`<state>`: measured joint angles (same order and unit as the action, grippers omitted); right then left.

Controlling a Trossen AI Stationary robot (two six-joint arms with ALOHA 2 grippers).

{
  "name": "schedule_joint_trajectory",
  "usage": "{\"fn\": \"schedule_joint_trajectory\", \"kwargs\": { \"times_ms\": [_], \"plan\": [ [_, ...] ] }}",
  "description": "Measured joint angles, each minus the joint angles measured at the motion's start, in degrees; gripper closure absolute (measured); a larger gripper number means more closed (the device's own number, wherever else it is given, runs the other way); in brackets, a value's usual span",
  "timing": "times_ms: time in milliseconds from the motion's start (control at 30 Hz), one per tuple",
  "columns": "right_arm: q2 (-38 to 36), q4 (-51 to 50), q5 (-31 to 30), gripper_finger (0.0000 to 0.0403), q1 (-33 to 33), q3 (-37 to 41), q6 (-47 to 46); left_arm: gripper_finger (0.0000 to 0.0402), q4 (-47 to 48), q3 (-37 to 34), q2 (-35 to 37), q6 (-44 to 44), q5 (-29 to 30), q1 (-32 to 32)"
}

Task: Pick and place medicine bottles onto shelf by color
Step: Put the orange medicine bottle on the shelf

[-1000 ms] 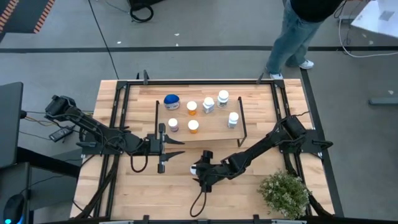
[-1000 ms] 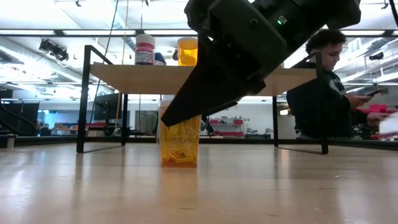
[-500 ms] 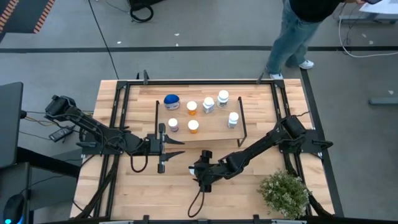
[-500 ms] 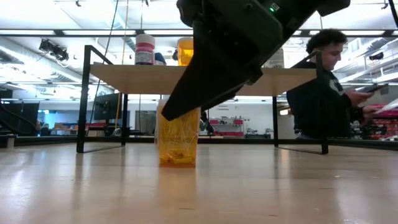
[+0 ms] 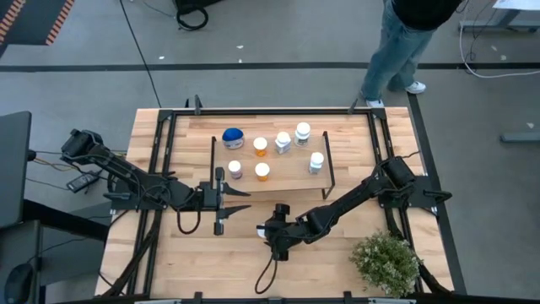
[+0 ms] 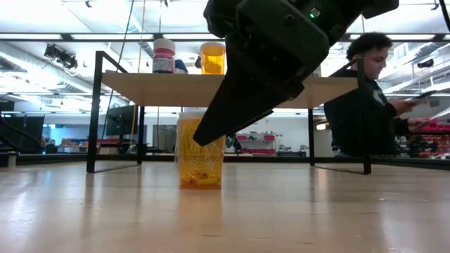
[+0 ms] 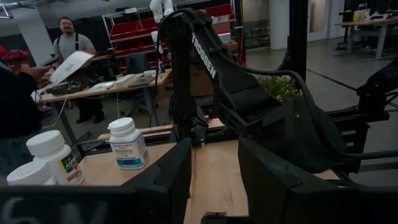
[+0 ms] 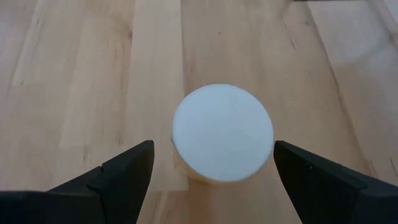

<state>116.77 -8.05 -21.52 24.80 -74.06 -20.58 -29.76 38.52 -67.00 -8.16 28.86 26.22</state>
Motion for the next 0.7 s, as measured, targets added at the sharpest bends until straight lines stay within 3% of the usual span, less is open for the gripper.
{"fn": "schedule_joint_trajectory", "kwargs": {
  "times_ms": [700],
  "plan": [
    [0.0, 0.1, 0.51, 0.0063, -0.03, 0.0, 0.24, 0.0258, 0.0, 0.0, 0.0, 0.0, -0.01, -0.01]
  ]
}}
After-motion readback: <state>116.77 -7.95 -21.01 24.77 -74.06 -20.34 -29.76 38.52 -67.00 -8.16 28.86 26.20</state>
